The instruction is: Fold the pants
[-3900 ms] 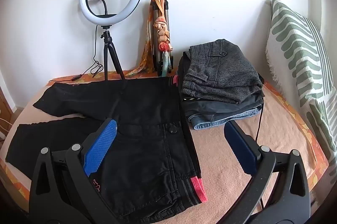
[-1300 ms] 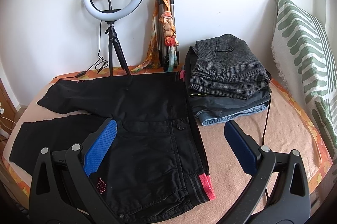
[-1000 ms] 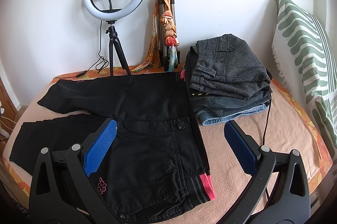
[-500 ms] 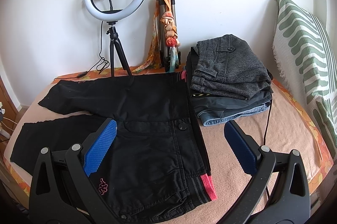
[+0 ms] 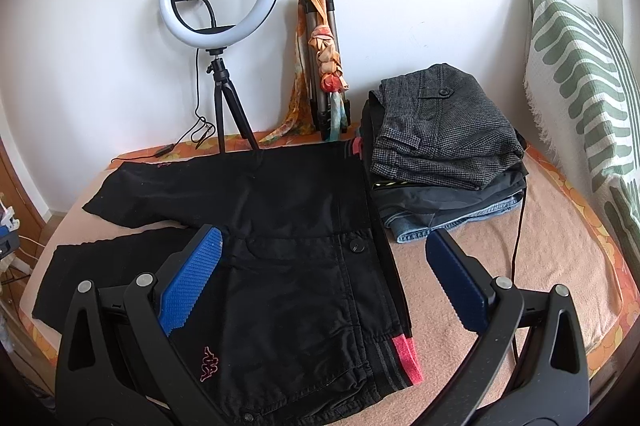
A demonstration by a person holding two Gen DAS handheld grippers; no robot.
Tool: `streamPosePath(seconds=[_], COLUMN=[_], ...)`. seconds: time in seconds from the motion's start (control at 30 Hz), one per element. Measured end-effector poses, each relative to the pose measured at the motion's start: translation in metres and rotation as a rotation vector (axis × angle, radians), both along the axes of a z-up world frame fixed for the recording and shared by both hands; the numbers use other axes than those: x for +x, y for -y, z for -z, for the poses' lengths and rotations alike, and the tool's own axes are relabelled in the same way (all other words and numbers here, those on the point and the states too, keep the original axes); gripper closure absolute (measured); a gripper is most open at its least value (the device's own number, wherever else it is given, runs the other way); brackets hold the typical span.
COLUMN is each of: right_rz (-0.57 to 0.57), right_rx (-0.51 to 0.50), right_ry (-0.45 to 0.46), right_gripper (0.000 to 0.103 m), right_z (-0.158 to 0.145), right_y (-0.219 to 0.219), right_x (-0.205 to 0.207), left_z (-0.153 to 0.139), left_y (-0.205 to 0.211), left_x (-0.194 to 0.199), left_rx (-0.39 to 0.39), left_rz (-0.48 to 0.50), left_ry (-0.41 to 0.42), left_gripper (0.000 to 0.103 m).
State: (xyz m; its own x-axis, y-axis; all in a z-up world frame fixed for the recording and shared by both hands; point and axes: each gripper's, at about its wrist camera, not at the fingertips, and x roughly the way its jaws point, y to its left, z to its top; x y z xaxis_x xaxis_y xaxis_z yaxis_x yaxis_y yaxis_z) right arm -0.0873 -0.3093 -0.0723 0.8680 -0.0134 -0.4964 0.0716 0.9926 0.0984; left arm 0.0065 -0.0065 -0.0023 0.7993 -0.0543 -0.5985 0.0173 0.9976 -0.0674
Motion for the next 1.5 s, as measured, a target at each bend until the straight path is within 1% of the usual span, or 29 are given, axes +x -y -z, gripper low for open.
streamPosePath(seconds=[0.13,0.23,0.3,0.4,0.43,0.47,0.5,0.57,0.67,0.73,0.83,0.9,1.0,1.13,1.17,1.2,1.3,1.33,1.4,1.5], right_rz=[-0.03,-0.057,-0.089,-0.12,-0.132,-0.147,-0.165,-0.2,-0.22,-0.25,-0.299,-0.326,-0.355,-0.393,-0.401,-0.409,-0.442,-0.449,-0.48,-0.508], right_rx=[-0.014,-0.047,-0.048,-0.032,-0.017,0.001,0.015,0.024,-0.005,-0.026,-0.047,-0.049,-0.082,-0.129,-0.142,-0.158,-0.221,-0.247,-0.28,-0.327], right_ry=[-0.013,-0.015,-0.009,-0.005,-0.006,-0.009,-0.013,-0.023,-0.015,-0.016,-0.047,-0.065,-0.071,-0.077,-0.08,-0.084,-0.098,-0.104,-0.131,-0.182], right_gripper=[0.0,0.0,0.0,0.0,0.0,0.0,0.0,0.0,0.0,0.0,0.0,0.0,0.0,0.0,0.0,0.0,0.0,0.002,0.01,0.011], right_z=[-0.003,-0.006,-0.006,-0.005,-0.004,-0.004,-0.004,-0.005,-0.01,-0.015,-0.021,-0.026,-0.034,-0.041,-0.042,-0.043,-0.041,-0.039,-0.031,-0.012], right_y=[-0.005,-0.012,-0.015,-0.016,-0.016,-0.016,-0.016,-0.018,-0.023,-0.026,-0.029,-0.03,-0.033,-0.035,-0.035,-0.036,-0.041,-0.043,-0.047,-0.053], right_x=[0.009,0.015,0.017,0.025,0.027,0.031,0.035,0.042,0.054,0.065,0.089,0.106,0.131,0.166,0.176,0.185,0.215,0.226,0.249,0.285], left_z=[0.003,0.005,0.006,0.007,0.007,0.007,0.007,0.003,-0.007,-0.015,-0.022,-0.024,-0.023,-0.017,-0.016,-0.016,-0.014,-0.013,-0.011,-0.003], left_y=[-0.004,-0.013,-0.021,-0.036,-0.04,-0.043,-0.044,-0.044,-0.041,-0.042,-0.046,-0.048,-0.05,-0.044,-0.041,-0.039,-0.033,-0.03,-0.026,-0.022], left_x=[0.01,0.016,0.019,0.024,0.027,0.03,0.032,0.037,0.043,0.05,0.063,0.073,0.091,0.114,0.12,0.125,0.142,0.146,0.156,0.173], left_rx=[0.018,0.002,-0.046,-0.158,-0.187,-0.2,-0.199,-0.162,-0.082,-0.06,-0.061,-0.06,-0.095,-0.115,-0.115,-0.11,-0.082,-0.072,-0.058,-0.038], left_rz=[-0.031,-0.031,-0.018,-0.004,-0.006,-0.01,-0.012,-0.005,0.015,0.028,0.032,0.029,0.048,0.061,0.067,0.069,0.075,0.078,0.095,0.114], left_ry=[-0.006,0.004,0.012,0.018,0.01,-0.003,-0.014,-0.017,-0.005,-0.005,-0.013,-0.031,-0.068,-0.122,-0.132,-0.142,-0.157,-0.16,-0.163,-0.185], left_gripper=[0.001,0.001,0.001,0.001,0.001,0.001,0.001,0.001,0.001,0.001,0.001,0.001,0.002,0.002,0.004,0.008,0.012,0.012,0.019,0.025])
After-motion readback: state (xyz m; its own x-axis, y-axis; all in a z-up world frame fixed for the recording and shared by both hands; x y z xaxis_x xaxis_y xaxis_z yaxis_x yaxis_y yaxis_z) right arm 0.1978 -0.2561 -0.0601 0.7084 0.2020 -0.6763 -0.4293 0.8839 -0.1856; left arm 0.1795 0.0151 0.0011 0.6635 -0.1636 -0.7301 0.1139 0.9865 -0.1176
